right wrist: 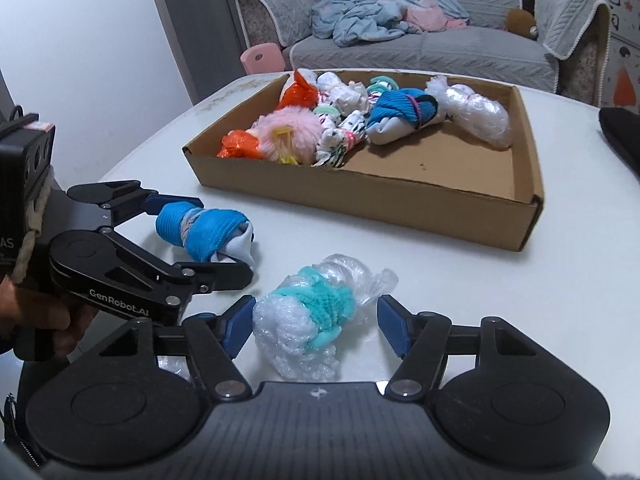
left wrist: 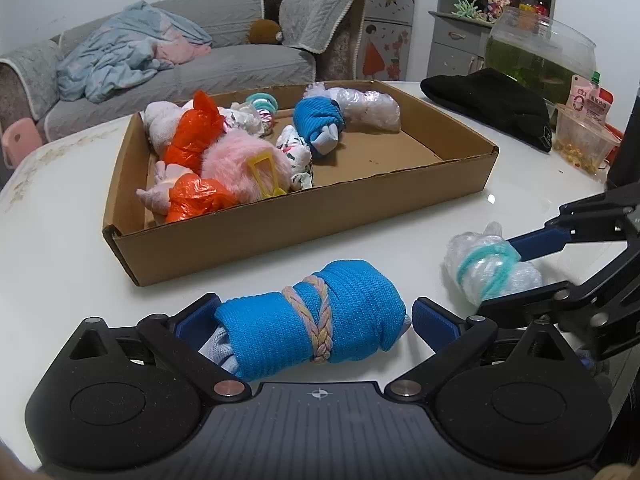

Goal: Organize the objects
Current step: 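Grasp the rope-tied blue sock with the left gripper while the right grasps the teal-tied bubble-wrap bundle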

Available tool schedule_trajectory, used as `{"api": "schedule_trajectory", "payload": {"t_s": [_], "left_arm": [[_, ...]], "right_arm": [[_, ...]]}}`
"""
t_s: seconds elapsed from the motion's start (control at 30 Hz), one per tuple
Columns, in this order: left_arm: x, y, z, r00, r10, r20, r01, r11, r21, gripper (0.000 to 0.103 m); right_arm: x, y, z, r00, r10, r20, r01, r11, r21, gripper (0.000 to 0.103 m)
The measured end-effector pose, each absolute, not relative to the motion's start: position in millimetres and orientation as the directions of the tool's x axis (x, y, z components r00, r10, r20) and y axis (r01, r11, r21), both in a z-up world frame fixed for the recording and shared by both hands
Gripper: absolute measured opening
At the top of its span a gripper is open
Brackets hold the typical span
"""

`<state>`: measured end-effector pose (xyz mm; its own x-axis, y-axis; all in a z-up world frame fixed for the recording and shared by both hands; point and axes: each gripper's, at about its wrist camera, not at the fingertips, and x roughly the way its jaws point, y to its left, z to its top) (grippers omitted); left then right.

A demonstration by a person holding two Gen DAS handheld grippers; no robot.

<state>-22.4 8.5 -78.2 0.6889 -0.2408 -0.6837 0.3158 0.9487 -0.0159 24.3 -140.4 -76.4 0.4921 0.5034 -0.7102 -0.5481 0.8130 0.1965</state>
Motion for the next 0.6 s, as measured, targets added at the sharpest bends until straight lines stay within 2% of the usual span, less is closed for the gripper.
{"api": "schedule_trajectory", "payload": {"t_s": [0.3, 0.6], "left_arm": [[-27, 7, -81, 0.695, -0.228, -0.681, 0.291, 0.956, -0.023, 0.089], [-37, -1, -66, 0.712, -0.247, -0.657, 0.314, 0.949, -0.017, 0.086]], "right_arm": [[23, -141, -81, 0.482, 0.53, -0.698, -0.569, 0.795, 0.211, 0.046], [17, -149, -72, 0.501, 0.54, -0.676, -0.587, 0.786, 0.194, 0.042]]}}
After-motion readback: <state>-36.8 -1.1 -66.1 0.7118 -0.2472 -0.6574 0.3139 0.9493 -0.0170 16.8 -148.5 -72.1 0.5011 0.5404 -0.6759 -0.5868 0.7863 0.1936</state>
